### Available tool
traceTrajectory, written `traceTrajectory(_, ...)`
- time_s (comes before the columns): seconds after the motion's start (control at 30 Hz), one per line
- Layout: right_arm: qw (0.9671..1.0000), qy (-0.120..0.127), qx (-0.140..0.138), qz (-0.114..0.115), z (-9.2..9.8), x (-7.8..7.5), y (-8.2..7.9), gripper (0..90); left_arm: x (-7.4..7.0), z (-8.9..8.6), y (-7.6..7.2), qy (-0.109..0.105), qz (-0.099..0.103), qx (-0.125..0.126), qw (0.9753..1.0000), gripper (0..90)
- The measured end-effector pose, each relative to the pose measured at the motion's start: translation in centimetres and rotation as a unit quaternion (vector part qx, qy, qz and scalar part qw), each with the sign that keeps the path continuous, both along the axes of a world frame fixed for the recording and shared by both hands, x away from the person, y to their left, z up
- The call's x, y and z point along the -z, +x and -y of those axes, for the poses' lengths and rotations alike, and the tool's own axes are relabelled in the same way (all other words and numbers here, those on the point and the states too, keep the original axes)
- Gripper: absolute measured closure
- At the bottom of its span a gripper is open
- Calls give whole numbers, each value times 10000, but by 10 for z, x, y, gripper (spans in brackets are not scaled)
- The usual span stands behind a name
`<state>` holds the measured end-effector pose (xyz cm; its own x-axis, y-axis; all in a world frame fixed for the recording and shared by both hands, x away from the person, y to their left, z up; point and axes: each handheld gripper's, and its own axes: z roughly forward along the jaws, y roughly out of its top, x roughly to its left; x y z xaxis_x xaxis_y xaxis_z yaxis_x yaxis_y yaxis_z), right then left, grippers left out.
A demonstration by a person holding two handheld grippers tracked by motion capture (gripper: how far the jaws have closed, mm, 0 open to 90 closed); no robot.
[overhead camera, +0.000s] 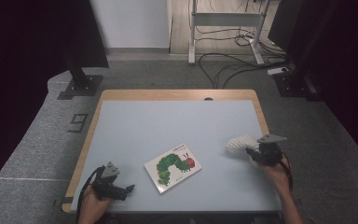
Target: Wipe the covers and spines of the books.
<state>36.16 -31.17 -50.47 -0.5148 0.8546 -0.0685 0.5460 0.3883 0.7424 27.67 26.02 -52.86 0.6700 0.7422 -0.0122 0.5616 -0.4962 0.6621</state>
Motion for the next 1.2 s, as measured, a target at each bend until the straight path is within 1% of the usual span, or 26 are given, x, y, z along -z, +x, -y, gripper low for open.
traceTrajectory(0.23, 9999, -71, 34, -107, 3, 13, -1, 579, 0, 0, 0, -1, -1, -1, 10000, 0)
traceTrajectory(0.3, 9999, -82, 30, -136, 3, 16, -1, 559, 0, 0, 0, -1, -1, -1, 10000, 0)
traceTrajectory(0.4, 9999, -36, 28, -138, 4, 16, -1, 508, 0, 0, 0, 1, -4, 1, 10000, 0)
traceTrajectory(0.47, 9998, -52, 11, -165, 3, 15, -1, 440, 0, 0, 0, 0, -1, -1, 10000, 0)
traceTrajectory(0.5, 9998, -53, -15, -170, 3, 15, -1, 383, 0, 0, 0, -1, 0, -1, 10000, 0)
traceTrajectory(0.57, 9999, -42, -28, -164, 2, 14, -1, 300, 0, 0, 0, -1, -1, -1, 10000, 0)
traceTrajectory(0.67, 10000, -33, 37, -65, 1, 10, -2, 158, 0, 0, 0, 2, 0, -1, 10000, 0)
traceTrajectory(0.7, 10000, -12, 20, -45, 1, 8, -2, 134, 0, 0, 0, 1, 0, 0, 10000, 0)
traceTrajectory(0.8, 10000, -22, 4, 58, 1, 2, -3, 99, 0, 0, 0, 1, 0, 1, 10000, 0)
traceTrajectory(0.87, 9999, -48, 3, 100, 0, -2, -4, 13, 0, 0, 0, 3, 1, 3, 10000, 0)
traceTrajectory(0.97, 9999, -62, -12, 147, -2, -6, -4, 0, 0, 0, 0, 4, 2, 4, 10000, 0)
traceTrajectory(1.2, 9999, -24, -81, 129, -10, -13, -4, 0, 0, 0, 0, 10, 0, 7, 10000, 0)
